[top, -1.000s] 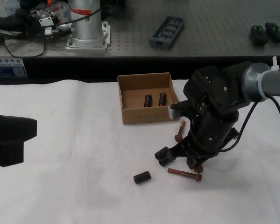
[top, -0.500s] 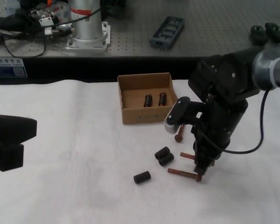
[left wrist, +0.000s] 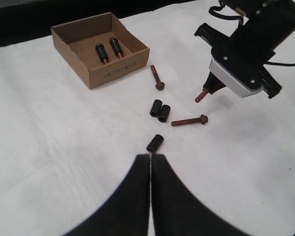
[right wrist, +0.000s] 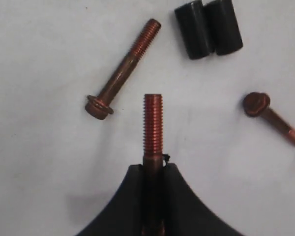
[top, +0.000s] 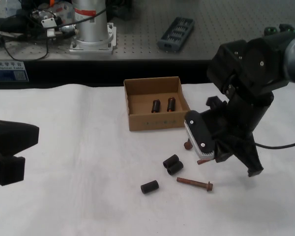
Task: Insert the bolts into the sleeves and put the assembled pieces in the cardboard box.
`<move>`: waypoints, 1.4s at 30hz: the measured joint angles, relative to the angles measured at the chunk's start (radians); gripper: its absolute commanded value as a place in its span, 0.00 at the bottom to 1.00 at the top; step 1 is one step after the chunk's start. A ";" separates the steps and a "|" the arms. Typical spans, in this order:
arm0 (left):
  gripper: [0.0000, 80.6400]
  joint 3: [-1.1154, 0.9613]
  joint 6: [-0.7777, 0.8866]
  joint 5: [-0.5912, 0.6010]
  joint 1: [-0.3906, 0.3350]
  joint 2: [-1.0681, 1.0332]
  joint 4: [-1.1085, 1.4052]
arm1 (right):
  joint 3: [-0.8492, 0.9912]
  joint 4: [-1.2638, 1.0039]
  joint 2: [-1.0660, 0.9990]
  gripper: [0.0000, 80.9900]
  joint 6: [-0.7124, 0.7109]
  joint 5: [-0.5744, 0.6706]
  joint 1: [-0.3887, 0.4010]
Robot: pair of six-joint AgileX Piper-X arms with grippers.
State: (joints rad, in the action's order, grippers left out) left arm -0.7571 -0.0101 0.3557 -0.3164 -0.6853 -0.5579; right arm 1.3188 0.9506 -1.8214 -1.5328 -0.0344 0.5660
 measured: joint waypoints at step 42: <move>0.01 0.000 -0.200 0.000 0.000 0.000 0.000 | -0.155 0.021 0.000 0.04 -0.966 0.182 -0.058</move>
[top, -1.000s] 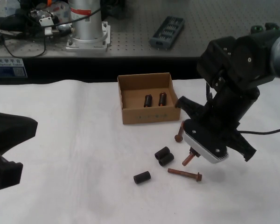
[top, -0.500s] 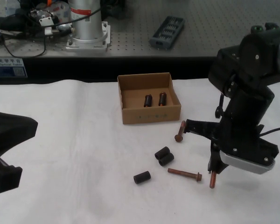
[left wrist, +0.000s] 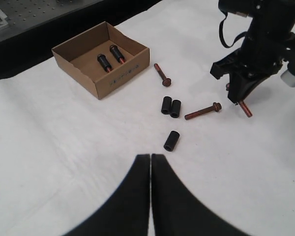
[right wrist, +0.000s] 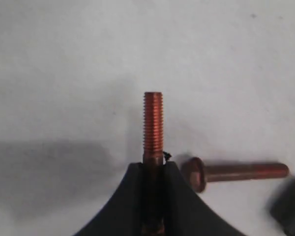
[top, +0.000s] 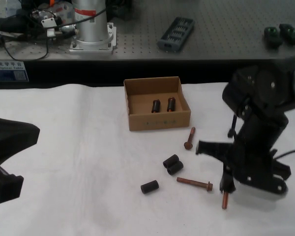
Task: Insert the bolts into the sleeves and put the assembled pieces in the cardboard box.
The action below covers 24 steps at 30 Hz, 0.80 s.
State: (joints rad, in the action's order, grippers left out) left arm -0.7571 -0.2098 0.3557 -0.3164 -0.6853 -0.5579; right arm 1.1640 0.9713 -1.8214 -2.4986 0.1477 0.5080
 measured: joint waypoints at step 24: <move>0.01 0.000 0.000 -0.001 0.000 0.000 0.022 | -0.054 -0.094 0.000 0.52 0.153 -0.077 0.000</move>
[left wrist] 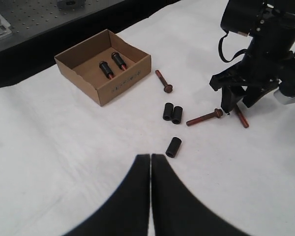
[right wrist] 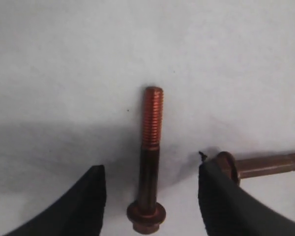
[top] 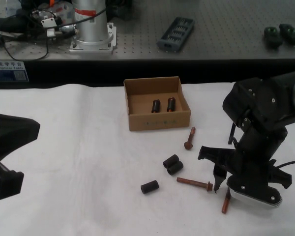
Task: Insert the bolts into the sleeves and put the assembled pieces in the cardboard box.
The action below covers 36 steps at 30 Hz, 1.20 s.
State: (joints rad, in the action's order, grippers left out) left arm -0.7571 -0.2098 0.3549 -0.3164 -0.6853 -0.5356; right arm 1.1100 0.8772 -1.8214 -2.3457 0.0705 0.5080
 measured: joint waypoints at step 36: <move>0.01 0.000 0.000 0.000 0.000 0.000 -0.270 | -0.059 0.101 0.184 0.52 3.199 -0.059 0.118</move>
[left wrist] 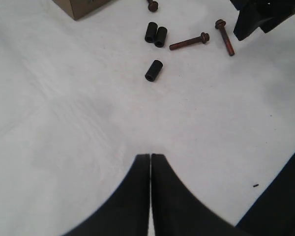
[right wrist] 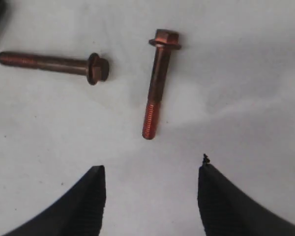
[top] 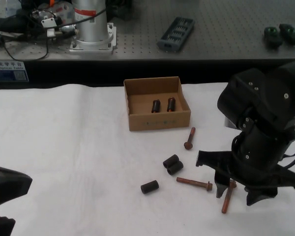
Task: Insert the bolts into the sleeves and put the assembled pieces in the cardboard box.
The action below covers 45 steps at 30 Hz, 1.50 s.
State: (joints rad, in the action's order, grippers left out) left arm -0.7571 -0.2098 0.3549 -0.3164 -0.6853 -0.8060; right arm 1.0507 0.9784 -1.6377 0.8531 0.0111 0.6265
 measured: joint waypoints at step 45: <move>0.01 0.000 0.000 0.000 0.000 0.000 0.000 | -0.037 -0.263 -0.160 0.38 0.051 -0.150 -0.002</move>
State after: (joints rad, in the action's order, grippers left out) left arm -0.7571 -0.2098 0.3549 -0.3164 -0.6853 -0.8060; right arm 1.0138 0.7153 -1.7977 0.9043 -0.1394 0.6241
